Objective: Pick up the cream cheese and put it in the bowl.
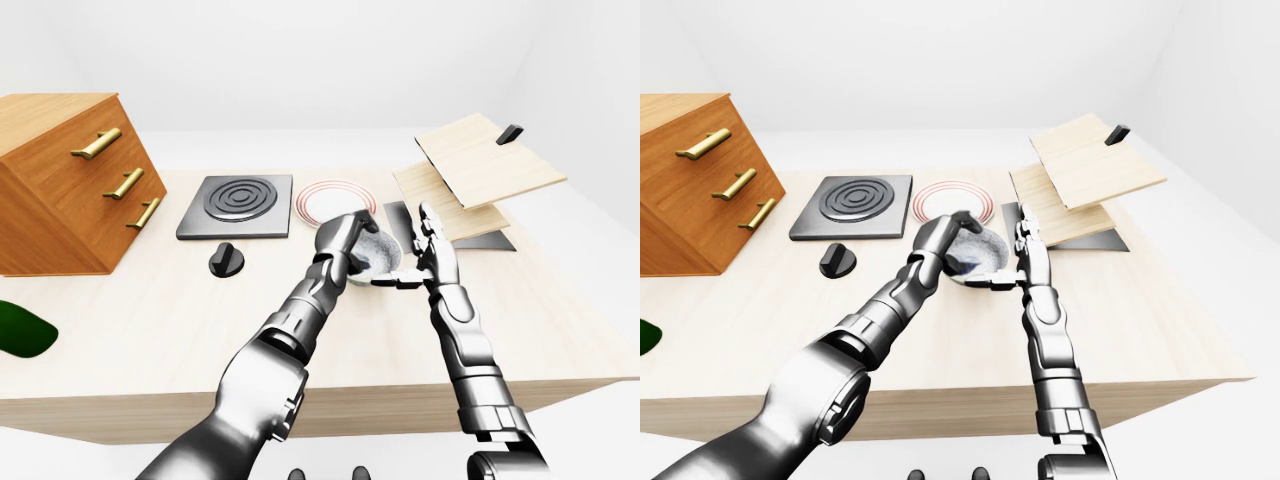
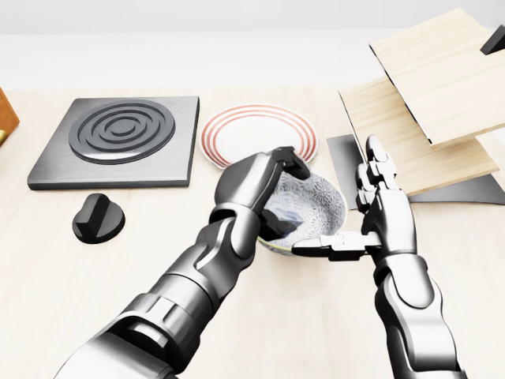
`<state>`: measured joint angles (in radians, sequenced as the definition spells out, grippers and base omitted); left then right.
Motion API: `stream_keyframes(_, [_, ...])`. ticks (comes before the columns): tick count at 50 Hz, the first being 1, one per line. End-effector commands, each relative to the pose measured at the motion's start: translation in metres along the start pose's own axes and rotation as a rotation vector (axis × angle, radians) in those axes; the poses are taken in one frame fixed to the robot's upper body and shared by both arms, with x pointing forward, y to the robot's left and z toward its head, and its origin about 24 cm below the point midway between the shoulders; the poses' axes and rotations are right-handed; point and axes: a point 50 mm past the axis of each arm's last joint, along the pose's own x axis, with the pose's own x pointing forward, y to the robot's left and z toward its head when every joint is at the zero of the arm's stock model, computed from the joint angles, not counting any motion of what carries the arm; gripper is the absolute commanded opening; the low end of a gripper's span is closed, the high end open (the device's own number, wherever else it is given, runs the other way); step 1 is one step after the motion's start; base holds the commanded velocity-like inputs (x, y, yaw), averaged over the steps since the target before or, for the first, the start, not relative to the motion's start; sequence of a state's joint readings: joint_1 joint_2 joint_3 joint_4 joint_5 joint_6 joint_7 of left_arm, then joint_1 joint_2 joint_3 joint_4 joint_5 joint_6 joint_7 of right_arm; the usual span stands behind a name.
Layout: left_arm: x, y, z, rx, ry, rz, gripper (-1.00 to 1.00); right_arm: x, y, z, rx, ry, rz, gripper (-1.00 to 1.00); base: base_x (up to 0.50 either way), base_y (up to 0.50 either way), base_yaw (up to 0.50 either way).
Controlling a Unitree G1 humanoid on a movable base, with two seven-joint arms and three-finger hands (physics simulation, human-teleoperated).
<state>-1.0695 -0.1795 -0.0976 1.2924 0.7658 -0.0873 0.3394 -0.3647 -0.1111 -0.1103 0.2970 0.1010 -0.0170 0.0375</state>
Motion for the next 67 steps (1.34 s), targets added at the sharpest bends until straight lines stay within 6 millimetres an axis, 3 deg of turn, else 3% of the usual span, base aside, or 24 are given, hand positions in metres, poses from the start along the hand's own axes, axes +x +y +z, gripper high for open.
stream_keyframes(1, [0.001,0.002,0.002,0.024,-0.015,0.015,1.00,0.000,-0.001,-0.003,0.001,-0.001,0.000,1.00,0.00,0.00,0.00])
stream_keyframes(15, [0.006,0.014,0.008,-0.016,-0.020,0.040,1.00,-0.004,-0.005,-0.008,-0.001,0.003,0.002,1.00,0.00,0.00,0.00])
stream_keyframes(16, [0.007,0.016,0.008,-0.022,-0.020,0.043,1.00,-0.010,-0.007,-0.007,-0.001,0.003,0.003,1.00,0.00,0.00,0.00])
stream_keyframes(17, [0.009,0.021,0.010,-0.041,-0.021,0.050,1.00,-0.032,-0.014,-0.004,-0.002,0.002,0.003,1.00,0.00,0.00,0.00])
stream_keyframes(22, [0.013,0.032,0.017,-0.095,-0.032,0.056,1.00,-0.049,-0.019,0.000,-0.003,0.002,0.004,1.00,0.00,0.00,0.00])
stream_keyframes(28, [0.019,0.063,0.054,-0.357,-0.170,0.026,1.00,-0.048,-0.021,0.003,-0.006,0.000,0.000,1.00,0.00,0.00,0.00])
stream_keyframes(33, [0.001,0.092,0.080,-0.485,-0.401,0.056,1.00,-0.047,-0.021,0.005,-0.014,-0.003,-0.003,1.00,0.00,0.00,0.00])
stream_keyframes(38, [-0.037,0.107,0.062,-0.596,-0.434,0.077,1.00,-0.045,-0.021,0.012,-0.018,-0.033,-0.006,1.00,0.00,0.00,0.00])
stream_keyframes(39, [-0.038,0.107,0.062,-0.597,-0.437,0.078,1.00,-0.045,-0.021,0.012,-0.018,-0.033,-0.006,1.00,0.00,0.00,0.00])
stream_keyframes(40, [-0.048,0.111,0.045,-0.661,-0.429,0.105,1.00,-0.045,-0.021,0.012,-0.019,-0.033,-0.006,1.00,0.00,0.00,0.00])
stream_keyframes(42, [-0.049,0.111,0.044,-0.665,-0.432,0.108,1.00,-0.045,-0.021,0.012,-0.019,-0.033,-0.006,1.00,0.00,0.00,0.00])
stream_keyframes(43, [-0.066,0.101,0.022,-0.708,-0.393,0.115,1.00,-0.044,-0.019,0.012,-0.023,-0.031,-0.002,1.00,0.00,0.00,0.00])
stream_keyframes(44, [-0.068,0.101,0.020,-0.711,-0.393,0.116,1.00,-0.044,-0.019,0.012,-0.024,-0.031,-0.002,1.00,0.00,0.00,0.00])
stream_keyframes(45, [-0.084,0.085,0.002,-0.727,-0.341,0.091,1.00,-0.042,-0.018,0.014,-0.027,-0.040,-0.001,1.00,0.00,0.00,0.00])
stream_keyframes(47, [-0.085,0.084,0.000,-0.728,-0.338,0.089,1.00,-0.042,-0.018,0.015,-0.027,-0.041,-0.001,1.00,0.00,0.00,0.00])
stream_keyframes(49, [-0.100,0.072,-0.024,-0.784,-0.255,0.095,1.00,-0.041,-0.017,0.017,-0.033,-0.049,0.000,1.00,0.00,0.00,0.00])
stream_keyframes(59, [-0.108,0.060,-0.042,-0.819,-0.198,0.117,1.00,-0.041,-0.013,0.020,-0.040,-0.065,0.007,1.00,0.00,0.00,0.00])
stream_keyframes(67, [-0.117,0.058,-0.029,-0.844,-0.219,0.107,1.00,-0.040,-0.013,0.015,-0.038,-0.042,0.007,1.00,0.00,0.00,0.00])
